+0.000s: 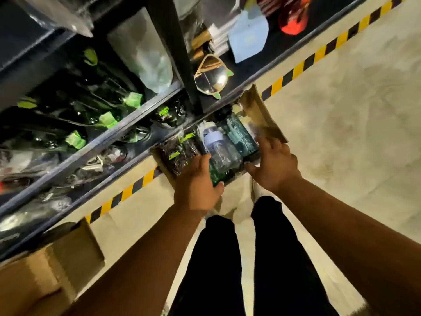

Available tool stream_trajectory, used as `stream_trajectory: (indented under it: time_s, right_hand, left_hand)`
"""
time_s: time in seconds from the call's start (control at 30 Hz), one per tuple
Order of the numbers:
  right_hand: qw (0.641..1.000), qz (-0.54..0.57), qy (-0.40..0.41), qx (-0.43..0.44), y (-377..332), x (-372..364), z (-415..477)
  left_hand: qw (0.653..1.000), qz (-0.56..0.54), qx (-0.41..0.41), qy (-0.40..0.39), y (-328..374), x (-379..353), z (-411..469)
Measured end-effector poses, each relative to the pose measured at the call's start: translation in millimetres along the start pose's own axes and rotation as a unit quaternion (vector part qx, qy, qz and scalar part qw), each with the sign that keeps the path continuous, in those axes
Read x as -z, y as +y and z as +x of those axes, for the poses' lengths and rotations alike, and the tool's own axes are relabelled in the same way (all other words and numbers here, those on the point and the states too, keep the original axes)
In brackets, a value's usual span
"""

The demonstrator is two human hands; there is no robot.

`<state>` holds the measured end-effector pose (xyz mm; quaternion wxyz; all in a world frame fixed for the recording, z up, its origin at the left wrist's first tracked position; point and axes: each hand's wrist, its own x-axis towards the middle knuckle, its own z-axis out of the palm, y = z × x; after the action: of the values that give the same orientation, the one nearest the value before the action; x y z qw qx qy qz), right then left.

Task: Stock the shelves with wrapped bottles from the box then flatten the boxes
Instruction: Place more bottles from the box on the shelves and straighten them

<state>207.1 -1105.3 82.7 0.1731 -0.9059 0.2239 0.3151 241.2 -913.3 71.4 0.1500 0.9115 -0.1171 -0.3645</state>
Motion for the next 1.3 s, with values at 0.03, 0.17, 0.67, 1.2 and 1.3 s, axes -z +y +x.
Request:
stream_trajectory:
  time_s: [0.03, 0.17, 0.67, 1.2, 1.3]
  right_hand:
    - [1.0, 0.001, -0.013, 0.005, 5.2, -12.4, 25.4]
    - [0.998, 0.014, -0.058, 0.024, 28.1, -63.6, 125.6]
    - [0.982, 0.168, -0.08, 0.025, 73.1, -176.5, 277.2]
    - [0.845, 0.42, -0.309, 0.114, 41.6, -136.8, 142.0]
    - [0.863, 0.394, -0.292, 0.121, 26.2, -141.9, 145.7]
  left_hand:
    - [1.0, -0.007, 0.02, -0.005, -4.3, -14.2, 17.5]
    - [0.994, -0.049, 0.095, 0.01, -24.7, -68.6, 74.8]
    - [0.973, -0.159, 0.159, 0.06, -43.9, -161.1, 143.2]
    - [0.737, -0.619, 0.272, -0.006, -22.8, -108.7, 144.3]
    - [0.703, -0.633, 0.325, 0.005, -46.6, -115.7, 142.2]
